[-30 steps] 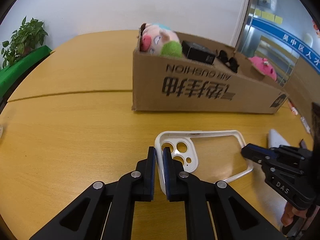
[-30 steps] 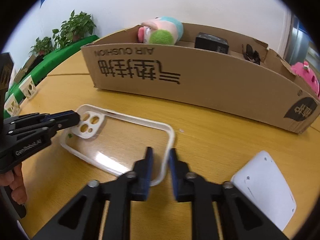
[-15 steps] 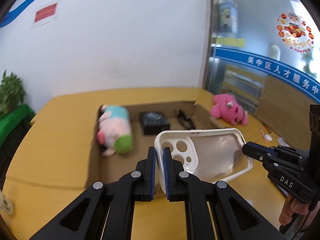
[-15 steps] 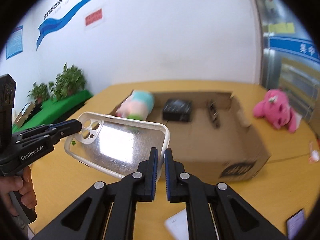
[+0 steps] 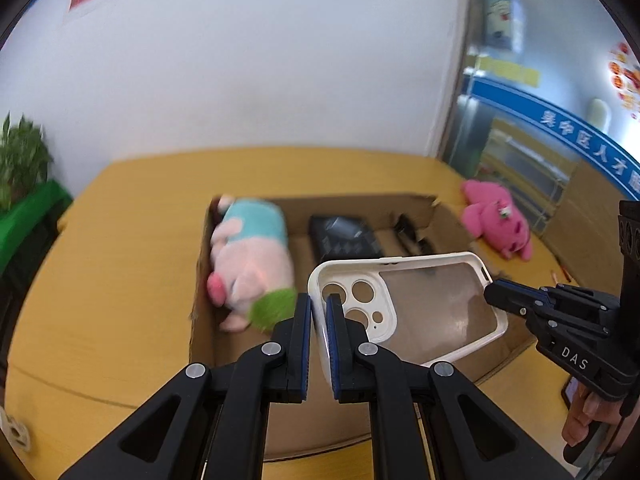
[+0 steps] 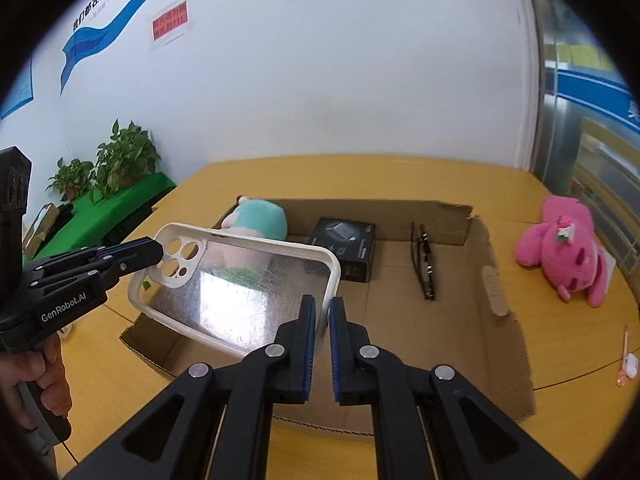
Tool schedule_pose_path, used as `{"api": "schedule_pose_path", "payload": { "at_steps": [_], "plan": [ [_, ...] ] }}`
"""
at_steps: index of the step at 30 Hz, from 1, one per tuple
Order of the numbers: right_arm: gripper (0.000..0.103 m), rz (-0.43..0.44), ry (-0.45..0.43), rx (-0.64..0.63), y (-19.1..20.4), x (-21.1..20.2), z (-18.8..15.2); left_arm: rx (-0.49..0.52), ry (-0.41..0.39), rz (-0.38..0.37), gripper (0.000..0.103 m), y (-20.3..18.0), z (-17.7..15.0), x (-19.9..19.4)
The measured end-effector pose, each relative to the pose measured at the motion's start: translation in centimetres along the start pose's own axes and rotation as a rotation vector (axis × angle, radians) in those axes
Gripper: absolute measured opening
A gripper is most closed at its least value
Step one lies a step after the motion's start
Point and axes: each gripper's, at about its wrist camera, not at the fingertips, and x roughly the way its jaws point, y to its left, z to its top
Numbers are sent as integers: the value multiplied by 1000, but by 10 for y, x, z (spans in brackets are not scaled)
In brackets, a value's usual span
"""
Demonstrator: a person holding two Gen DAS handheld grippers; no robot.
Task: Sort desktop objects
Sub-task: 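Lift the phone case with the left gripper and carry it over the box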
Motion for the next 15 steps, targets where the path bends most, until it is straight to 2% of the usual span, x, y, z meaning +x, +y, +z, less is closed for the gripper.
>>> {"api": "schedule_pose_path", "payload": {
  "at_steps": [4,8,15],
  "plan": [
    [6,54,132,-11,9,56,2,-43,119,55,6,25,-12,36],
    [6,81,255,-17,17,103,-3,-49,188,108,6,34,-23,58],
    [6,143,460,53,8,160,-26,19,313,211,6,35,-38,90]
  ]
}}
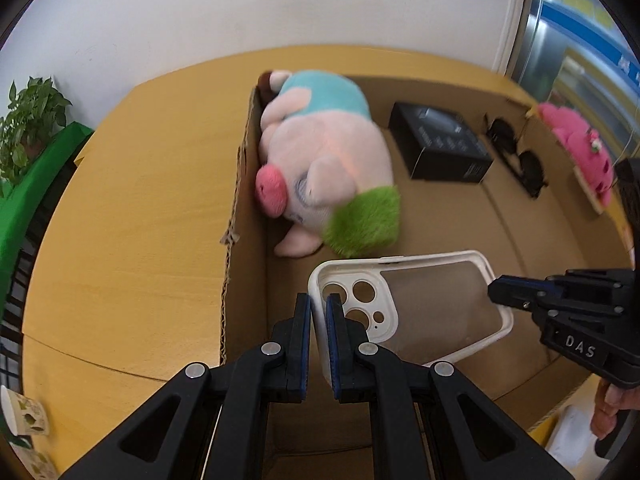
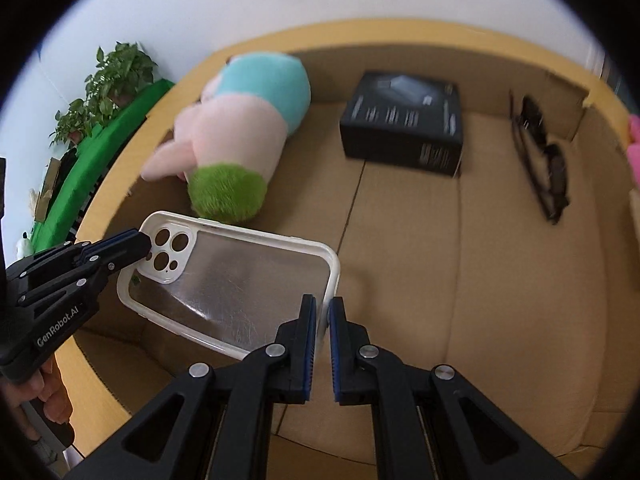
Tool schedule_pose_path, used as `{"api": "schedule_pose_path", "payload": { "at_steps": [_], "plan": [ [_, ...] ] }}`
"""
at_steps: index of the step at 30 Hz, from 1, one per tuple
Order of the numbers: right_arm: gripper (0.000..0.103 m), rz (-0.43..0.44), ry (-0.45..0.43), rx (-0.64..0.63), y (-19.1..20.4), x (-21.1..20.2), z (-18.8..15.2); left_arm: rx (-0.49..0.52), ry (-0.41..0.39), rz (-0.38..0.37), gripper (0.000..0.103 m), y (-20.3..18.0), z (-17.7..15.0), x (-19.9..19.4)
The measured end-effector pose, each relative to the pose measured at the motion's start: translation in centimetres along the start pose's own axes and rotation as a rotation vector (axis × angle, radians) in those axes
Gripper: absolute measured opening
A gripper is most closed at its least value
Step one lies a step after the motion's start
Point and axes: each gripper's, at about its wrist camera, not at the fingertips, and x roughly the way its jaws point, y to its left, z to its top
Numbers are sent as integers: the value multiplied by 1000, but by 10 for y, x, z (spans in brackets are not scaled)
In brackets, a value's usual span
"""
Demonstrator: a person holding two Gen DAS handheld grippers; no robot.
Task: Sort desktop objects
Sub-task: 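Lift the phone case with the left gripper and carry it over the box, then lower the phone case into the box and open the left gripper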
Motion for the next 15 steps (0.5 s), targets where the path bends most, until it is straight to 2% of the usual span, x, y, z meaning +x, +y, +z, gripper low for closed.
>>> {"api": "schedule_pose_path", "payload": {
  "at_steps": [8,13,14,15],
  "plan": [
    [6,-24,109,-20,10,20,-3,64,44,91,6,-8,-3,14],
    [15,-9,132,-20,11,20,-8,61,48,113,8,-9,-3,12],
    [19,1,114,-20,11,16,-10,51,39,113,10,-7,-3,9],
    [31,8,101,-26,12,12,-11,34,19,111,19,-5,-3,3]
  ]
}}
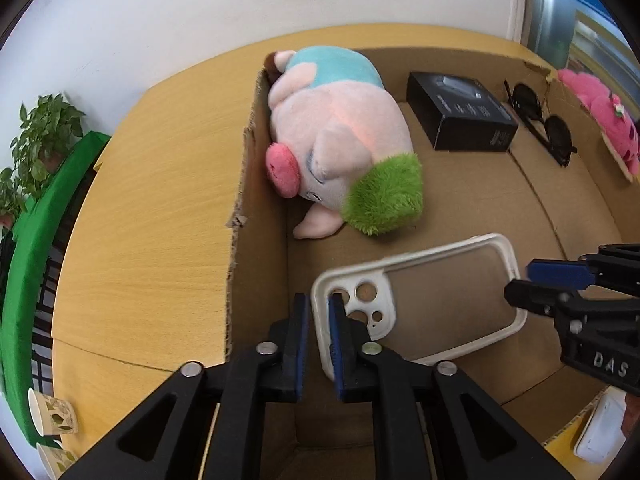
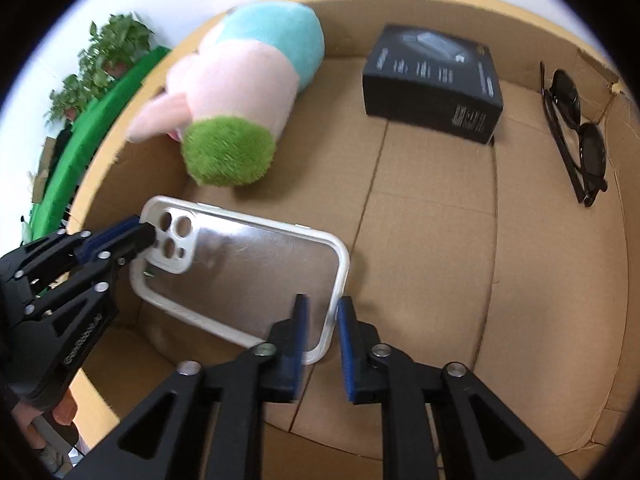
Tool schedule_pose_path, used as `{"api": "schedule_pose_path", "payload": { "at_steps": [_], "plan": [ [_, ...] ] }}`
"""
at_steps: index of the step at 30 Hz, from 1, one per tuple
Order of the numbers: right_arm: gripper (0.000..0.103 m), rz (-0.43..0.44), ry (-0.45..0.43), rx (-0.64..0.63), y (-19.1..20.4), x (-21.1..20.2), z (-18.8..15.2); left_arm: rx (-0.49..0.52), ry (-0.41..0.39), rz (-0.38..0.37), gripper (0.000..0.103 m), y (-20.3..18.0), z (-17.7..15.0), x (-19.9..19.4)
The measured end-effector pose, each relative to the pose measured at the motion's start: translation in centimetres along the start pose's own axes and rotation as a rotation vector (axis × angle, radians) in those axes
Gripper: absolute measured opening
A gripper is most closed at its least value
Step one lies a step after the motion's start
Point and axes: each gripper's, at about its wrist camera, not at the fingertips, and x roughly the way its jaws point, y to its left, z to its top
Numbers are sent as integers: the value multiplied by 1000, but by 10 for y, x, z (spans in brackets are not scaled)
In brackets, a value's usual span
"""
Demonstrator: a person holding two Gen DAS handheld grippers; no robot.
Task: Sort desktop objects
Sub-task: 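Lower the phone case into the box and open the left gripper, then move the right gripper down to the white power bank on the table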
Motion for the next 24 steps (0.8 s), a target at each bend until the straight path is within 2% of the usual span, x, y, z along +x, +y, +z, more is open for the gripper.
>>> {"api": "schedule_pose_path", "payload": {
  "at_steps": [1,2,3,4,6,8,9,11,13,18,24],
  "plan": [
    [38,-11,-18,-10,0,-5,-2,-16,-29,-6,36,2,-1,-8],
    [49,-38,-52,-23,1,-14,-6,-31,-76,-22,45,3,-3,-19],
    [54,-60,-95,-34,1,-25,-9,-53,-145,-37,67,4,-6,-36],
    [56,-77,-150,-46,1,-37,-13,-72,-205,-35,81,4,-11,-50],
    [70,-124,-269,-56,-1,-67,-30,-95,-361,-53,85,-1,-25,-90],
    [75,-178,-389,-58,-4,-100,-54,-96,-472,-93,91,-11,-36,-120],
    [78,-210,-429,-58,-4,-112,-63,-94,-527,-108,100,-17,-43,-135],
    [79,-263,-505,-65,-7,-136,-83,-89,-631,-107,103,-32,-56,-160],
    [79,-294,-541,-78,-10,-151,-91,-79,-684,-116,103,-43,-62,-175],
    [79,-330,-576,-44,-14,-171,-111,-77,-682,-185,103,-64,-69,-179],
    [79,-353,-586,-67,-13,-177,-146,-79,-654,-182,103,-79,-86,-174]
  ]
}}
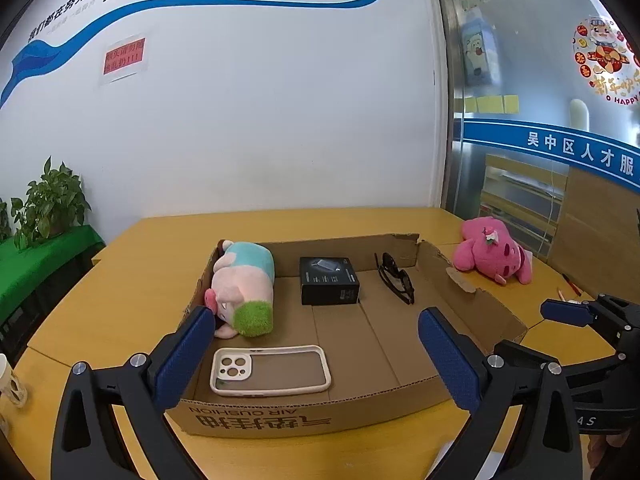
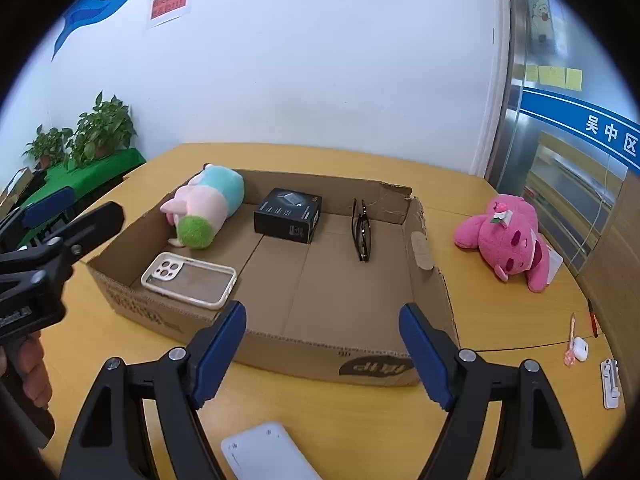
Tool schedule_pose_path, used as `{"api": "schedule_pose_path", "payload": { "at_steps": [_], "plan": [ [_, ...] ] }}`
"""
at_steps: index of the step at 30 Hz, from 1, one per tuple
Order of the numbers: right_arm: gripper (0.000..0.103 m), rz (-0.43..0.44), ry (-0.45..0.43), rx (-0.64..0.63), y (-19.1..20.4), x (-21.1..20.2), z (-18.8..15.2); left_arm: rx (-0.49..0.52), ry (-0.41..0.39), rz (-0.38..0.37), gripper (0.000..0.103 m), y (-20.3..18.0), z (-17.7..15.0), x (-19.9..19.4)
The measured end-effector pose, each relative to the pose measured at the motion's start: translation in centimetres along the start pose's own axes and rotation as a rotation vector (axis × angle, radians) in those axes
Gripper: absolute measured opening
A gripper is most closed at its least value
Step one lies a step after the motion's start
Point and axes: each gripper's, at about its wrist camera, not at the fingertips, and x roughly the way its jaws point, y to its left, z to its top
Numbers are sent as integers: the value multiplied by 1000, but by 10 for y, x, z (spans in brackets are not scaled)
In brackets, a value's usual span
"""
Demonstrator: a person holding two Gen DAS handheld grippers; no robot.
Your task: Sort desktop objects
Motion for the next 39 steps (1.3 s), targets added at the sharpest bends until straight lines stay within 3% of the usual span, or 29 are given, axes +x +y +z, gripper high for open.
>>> {"api": "schedule_pose_path", "payload": {
  "at_steps": [8,20,25,28,31,35,39],
  "plan": [
    [79,26,-14,7,4,-14,-17,6,4,0,103,-6,-11,-13],
    [79,50,-7,9,8,-16,-34,7,86,-62,103,-12,-35,-10],
    [79,24,20,-69,10,-15,-54,-20,183,-166,103,-17,-54,3],
    [79,97,89,-63,2,-10,-77,-77,291,-289,103,-20,-70,20],
    [79,165,183,-75,0,-1,-107,-199,422,-443,103,-22,-89,38],
    [82,242,277,-104,11,11,-135,-203,517,-439,102,-34,-112,47],
    [80,241,320,-105,22,21,-145,-203,563,-444,101,-40,-121,49]
  ]
}}
